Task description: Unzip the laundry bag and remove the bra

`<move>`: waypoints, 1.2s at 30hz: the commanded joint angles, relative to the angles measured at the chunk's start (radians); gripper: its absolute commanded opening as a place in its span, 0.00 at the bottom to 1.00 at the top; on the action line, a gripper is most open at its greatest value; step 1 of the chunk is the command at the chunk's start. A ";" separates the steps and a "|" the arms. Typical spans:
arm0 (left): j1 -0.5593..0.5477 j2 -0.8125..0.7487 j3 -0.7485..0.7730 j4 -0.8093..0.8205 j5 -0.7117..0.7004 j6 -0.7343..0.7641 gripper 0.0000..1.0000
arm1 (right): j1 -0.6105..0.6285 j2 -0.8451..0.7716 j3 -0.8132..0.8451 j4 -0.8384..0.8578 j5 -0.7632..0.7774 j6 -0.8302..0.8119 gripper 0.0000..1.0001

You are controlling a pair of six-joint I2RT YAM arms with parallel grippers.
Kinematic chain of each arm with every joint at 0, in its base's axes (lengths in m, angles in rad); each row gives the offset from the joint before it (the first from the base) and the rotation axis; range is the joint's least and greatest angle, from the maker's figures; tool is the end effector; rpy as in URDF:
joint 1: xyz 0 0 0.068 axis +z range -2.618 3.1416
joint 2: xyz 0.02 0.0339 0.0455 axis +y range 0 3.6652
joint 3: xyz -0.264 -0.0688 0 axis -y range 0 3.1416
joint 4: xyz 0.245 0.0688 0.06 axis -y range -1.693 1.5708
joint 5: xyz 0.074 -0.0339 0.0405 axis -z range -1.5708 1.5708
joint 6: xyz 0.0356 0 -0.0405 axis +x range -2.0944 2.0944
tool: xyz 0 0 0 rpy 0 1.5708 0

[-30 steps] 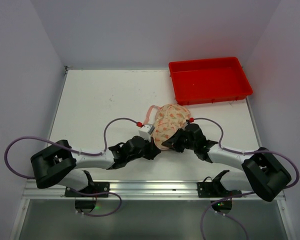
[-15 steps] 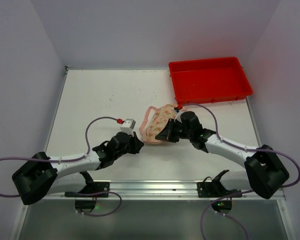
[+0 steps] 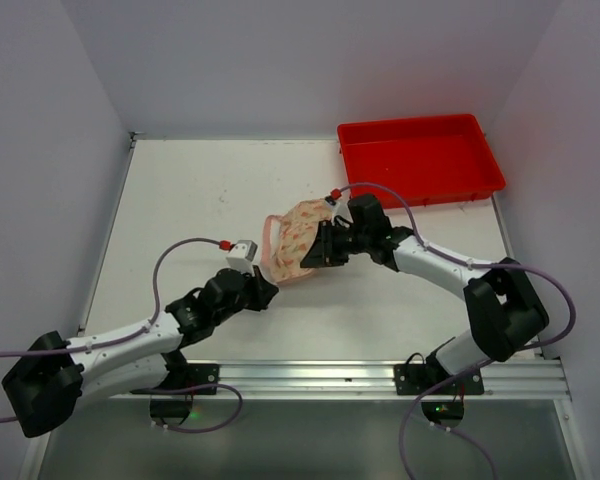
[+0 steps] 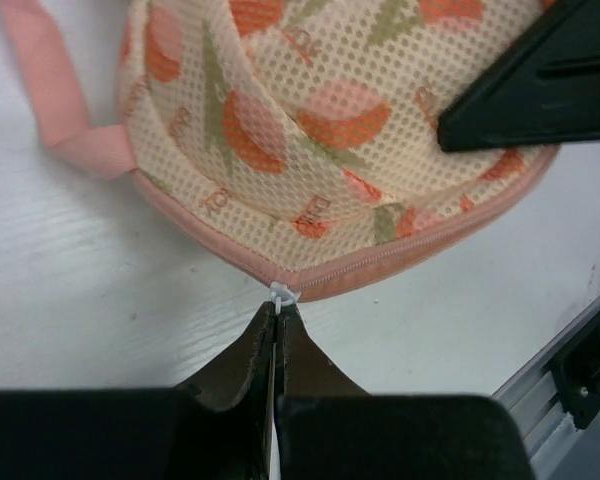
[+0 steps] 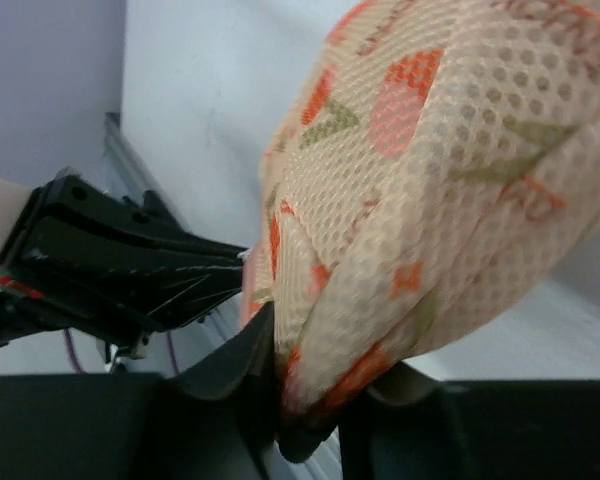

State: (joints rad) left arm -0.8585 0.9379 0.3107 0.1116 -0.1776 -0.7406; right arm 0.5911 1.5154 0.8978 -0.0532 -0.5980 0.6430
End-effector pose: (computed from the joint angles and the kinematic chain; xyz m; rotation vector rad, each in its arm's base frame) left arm 0.1304 -0.1414 0.1774 0.0155 2.1755 -0.7729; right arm 0.2553 0.1955 0.2198 -0.2979 2.4328 1.2871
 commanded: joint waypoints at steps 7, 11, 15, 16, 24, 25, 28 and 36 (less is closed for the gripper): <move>-0.062 0.389 0.172 0.301 0.210 -0.014 0.00 | -0.163 -0.072 -0.098 -0.071 0.309 0.092 0.96; -0.086 0.568 0.295 0.322 0.242 0.000 0.00 | -0.165 -0.231 -0.246 -0.007 0.371 0.200 0.99; -0.097 0.651 0.364 0.336 0.259 -0.002 0.00 | -0.148 -0.325 -0.402 0.113 0.356 0.383 0.99; -0.099 0.660 0.381 0.341 0.263 -0.003 0.00 | -0.139 -0.336 -0.445 0.153 0.357 0.405 0.99; -0.114 0.682 0.387 0.359 0.277 -0.017 0.00 | -0.102 -0.281 -0.462 0.277 0.397 0.497 0.99; -0.116 0.679 0.380 0.361 0.273 -0.019 0.00 | -0.100 -0.252 -0.461 0.294 0.399 0.504 0.98; -0.116 0.661 0.361 0.359 0.259 -0.019 0.00 | -0.102 -0.202 -0.462 0.367 0.383 0.529 0.72; -0.113 0.587 0.304 0.287 0.204 -0.002 0.00 | -0.111 -0.222 -0.447 0.265 0.328 0.434 0.00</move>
State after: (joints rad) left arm -0.9676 1.5948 0.6315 0.3985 0.0605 -0.7483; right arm 0.4900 1.3357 0.4168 0.2485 -0.2607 1.1469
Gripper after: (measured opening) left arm 0.009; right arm 0.023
